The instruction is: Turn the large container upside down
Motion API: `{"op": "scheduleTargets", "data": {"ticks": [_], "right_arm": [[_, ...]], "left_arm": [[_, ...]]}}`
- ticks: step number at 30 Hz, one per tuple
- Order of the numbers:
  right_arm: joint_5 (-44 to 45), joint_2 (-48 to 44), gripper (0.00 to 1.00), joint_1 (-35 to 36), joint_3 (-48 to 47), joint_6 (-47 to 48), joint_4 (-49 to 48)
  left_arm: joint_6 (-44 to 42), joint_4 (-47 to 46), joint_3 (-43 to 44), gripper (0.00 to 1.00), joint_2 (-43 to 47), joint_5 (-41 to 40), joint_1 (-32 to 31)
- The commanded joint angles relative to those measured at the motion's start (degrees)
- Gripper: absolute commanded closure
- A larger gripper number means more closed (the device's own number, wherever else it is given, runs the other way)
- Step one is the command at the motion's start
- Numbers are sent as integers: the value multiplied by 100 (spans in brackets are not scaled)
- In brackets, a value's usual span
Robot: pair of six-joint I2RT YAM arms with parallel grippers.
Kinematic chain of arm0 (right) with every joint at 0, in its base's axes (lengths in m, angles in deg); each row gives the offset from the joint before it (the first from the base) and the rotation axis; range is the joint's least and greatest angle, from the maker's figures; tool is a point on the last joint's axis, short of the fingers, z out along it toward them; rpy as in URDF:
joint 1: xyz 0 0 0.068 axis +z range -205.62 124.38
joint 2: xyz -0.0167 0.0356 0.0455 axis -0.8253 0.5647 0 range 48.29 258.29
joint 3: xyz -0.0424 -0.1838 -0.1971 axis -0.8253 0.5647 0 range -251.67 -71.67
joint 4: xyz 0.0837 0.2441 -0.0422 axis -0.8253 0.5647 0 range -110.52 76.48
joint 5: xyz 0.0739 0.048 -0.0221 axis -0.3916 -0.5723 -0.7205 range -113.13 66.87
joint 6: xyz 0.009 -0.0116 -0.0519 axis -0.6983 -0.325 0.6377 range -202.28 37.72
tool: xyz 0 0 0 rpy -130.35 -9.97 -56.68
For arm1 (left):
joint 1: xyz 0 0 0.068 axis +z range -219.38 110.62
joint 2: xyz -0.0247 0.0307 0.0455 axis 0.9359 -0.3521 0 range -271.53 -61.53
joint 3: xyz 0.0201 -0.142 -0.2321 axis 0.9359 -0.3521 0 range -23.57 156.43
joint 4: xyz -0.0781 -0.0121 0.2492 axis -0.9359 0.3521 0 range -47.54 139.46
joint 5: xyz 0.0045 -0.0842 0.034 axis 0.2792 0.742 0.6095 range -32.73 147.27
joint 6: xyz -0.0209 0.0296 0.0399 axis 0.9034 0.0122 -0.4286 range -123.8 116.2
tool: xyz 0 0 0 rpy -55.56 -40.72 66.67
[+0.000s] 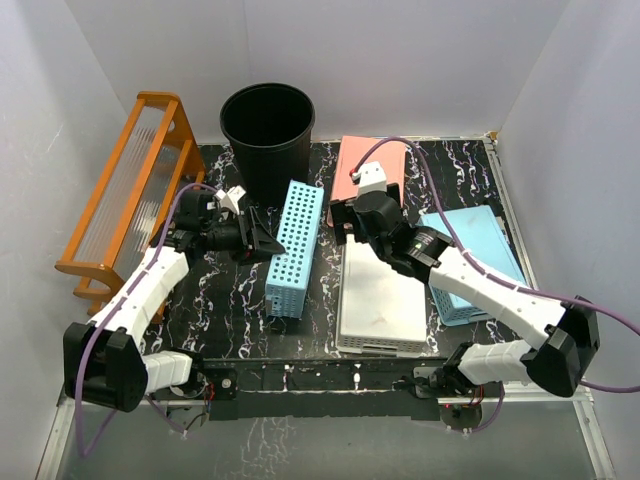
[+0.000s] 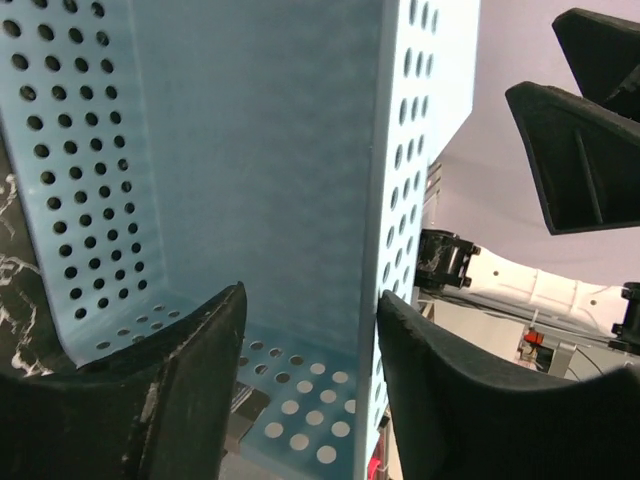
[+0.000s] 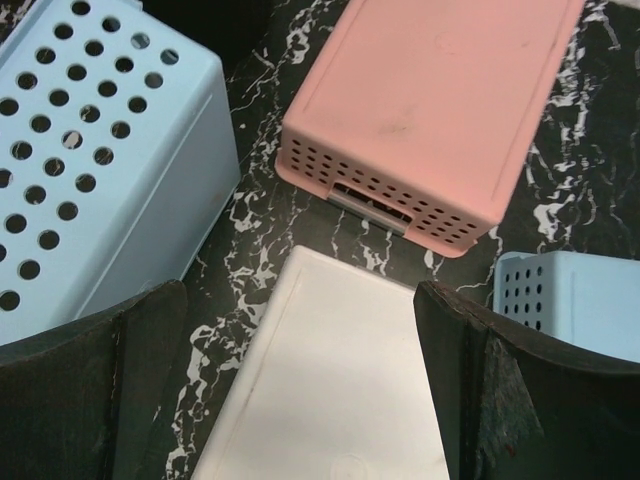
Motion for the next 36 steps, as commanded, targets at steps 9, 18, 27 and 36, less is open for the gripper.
{"op": "scheduleTargets", "data": {"ticks": [9, 18, 27, 36], "right_arm": [[-915, 577, 2, -41, 155, -742, -461], [-1679, 636, 2, -40, 456, -1107, -927], [-1580, 446, 2, -293, 441, -1154, -786], [-1921, -200, 2, -1164, 413, -1073, -605]], "left_arm": [[-1089, 1494, 110, 54, 191, -1106, 240], [-1019, 1288, 97, 64, 684, -942, 489], [-586, 766, 73, 100, 647, -171, 488], [2143, -2190, -652, 100, 554, 1353, 486]]}}
